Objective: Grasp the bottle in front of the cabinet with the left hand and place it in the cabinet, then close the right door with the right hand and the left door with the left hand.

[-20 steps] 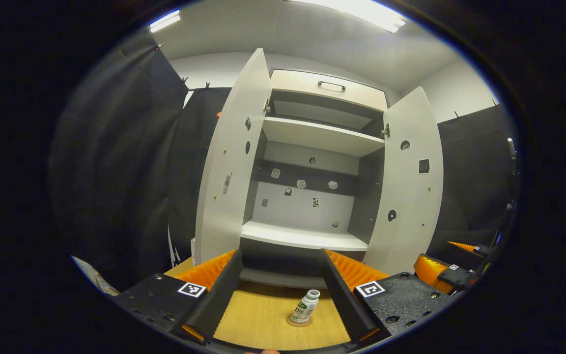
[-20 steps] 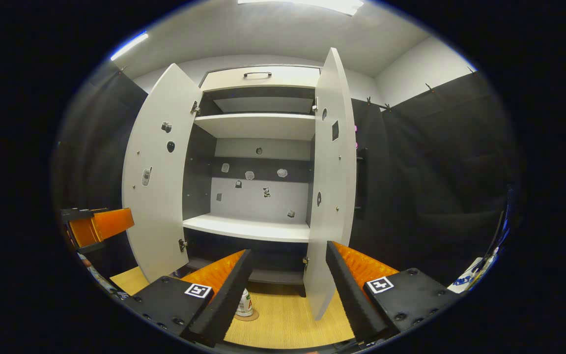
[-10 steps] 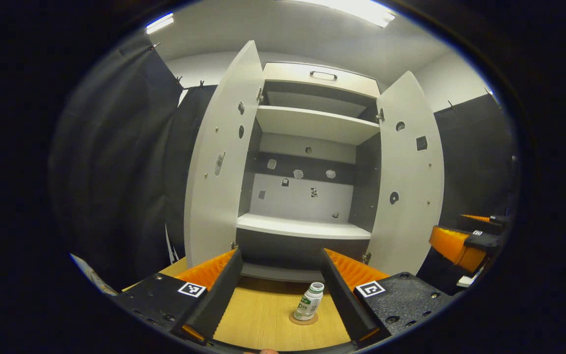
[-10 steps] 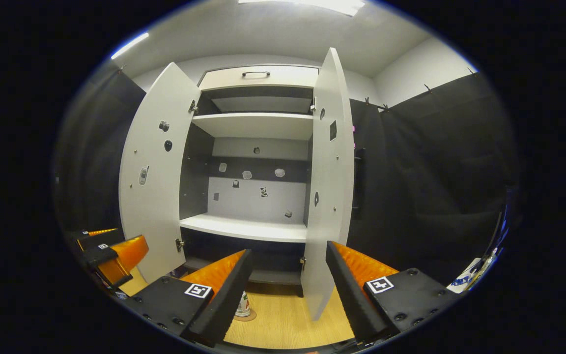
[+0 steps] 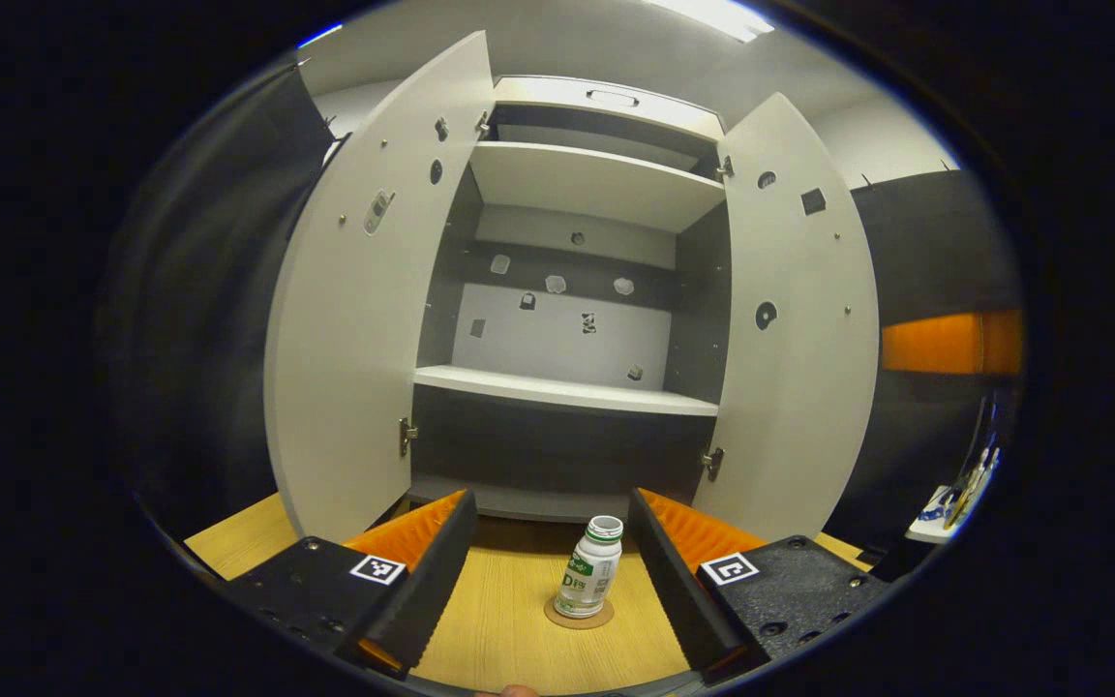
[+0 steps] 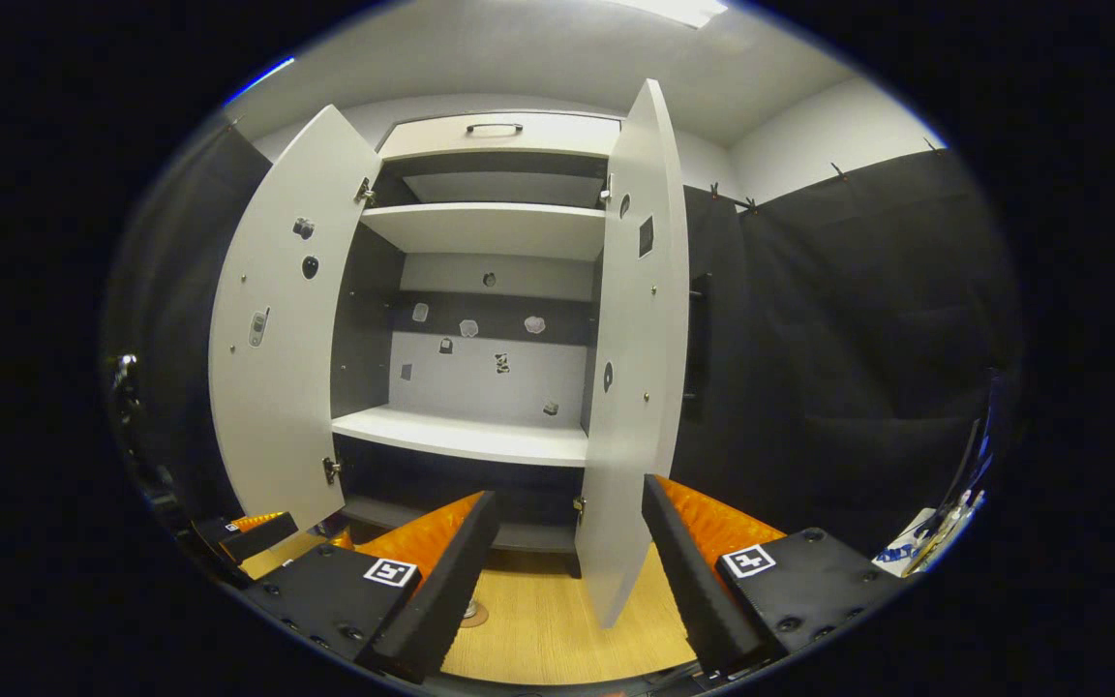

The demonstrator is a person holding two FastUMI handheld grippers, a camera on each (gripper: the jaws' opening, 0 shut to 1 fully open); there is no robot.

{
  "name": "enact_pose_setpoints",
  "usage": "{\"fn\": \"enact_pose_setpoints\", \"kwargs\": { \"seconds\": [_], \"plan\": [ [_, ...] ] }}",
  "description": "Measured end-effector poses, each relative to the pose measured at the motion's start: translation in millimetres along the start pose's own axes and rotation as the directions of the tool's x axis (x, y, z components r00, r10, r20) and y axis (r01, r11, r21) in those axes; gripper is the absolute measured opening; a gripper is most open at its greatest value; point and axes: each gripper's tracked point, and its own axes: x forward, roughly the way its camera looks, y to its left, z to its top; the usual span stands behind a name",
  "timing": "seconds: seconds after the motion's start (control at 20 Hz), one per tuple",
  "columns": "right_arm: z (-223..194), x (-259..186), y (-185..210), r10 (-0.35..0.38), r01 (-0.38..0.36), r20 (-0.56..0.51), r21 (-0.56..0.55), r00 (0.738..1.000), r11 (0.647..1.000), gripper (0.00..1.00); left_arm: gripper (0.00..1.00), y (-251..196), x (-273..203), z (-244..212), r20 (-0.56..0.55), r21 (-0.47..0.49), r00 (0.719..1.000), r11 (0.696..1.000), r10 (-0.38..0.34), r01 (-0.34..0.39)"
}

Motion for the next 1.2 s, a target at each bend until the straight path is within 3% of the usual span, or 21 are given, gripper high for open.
{"fn": "enact_pose_setpoints", "kwargs": {
  "seconds": [0.15, 0.2, 0.4, 0.85, 1.1, 1.15, 1.2],
  "plan": [
    [-3.8, 6.4, -8.5, -0.033, 0.033, -0.016, -0.008, 0.999, 0.999, 0.98, 0.96, -14.3, 25.0, -34.7, -0.028, 0.055, 0.999, 0.998, -0.039, 0.04],
    [-4.2, 8.6, -11.8, -0.045, 0.045, -0.019, -0.007, 0.999, 0.999, 0.89, 0.96, -21.6, 32.9, -47.3, -0.04, 0.049, 0.998, 0.997, -0.056, 0.058],
    [-9.4, 15.3, -25.1, -0.086, 0.085, -0.047, -0.006, 0.995, 0.996, 0.89, 0.96, -40.3, 60.3, -86.0, -0.083, 0.048, 0.993, 0.995, -0.085, 0.089],
    [-16.8, 23.2, -60.0, -0.185, 0.182, -0.076, -0.044, 0.98, 0.982, 0.89, 0.96, -44.1, 115.3, -151.9, -0.173, 0.073, 0.982, 0.994, -0.072, 0.086],
    [-21.7, 25.7, -65.6, -0.204, 0.202, -0.091, -0.036, 0.975, 0.979, 0.9, 0.96, -44.0, 125.9, -174.1, -0.225, 0.072, 0.971, 0.992, -0.081, 0.099],
    [-21.4, 25.6, -68.1, -0.213, 0.21, -0.09, -0.038, 0.973, 0.977, 0.98, 0.96, -44.2, 126.9, -177.0, -0.23, 0.075, 0.97, 0.992, -0.083, 0.102],
    [-20.9, 25.3, -69.8, -0.22, 0.217, -0.088, -0.042, 0.972, 0.975, 0.99, 0.93, -44.0, 127.1, -180.1, -0.235, 0.08, 0.968, 0.991, -0.083, 0.104]
  ]
}}
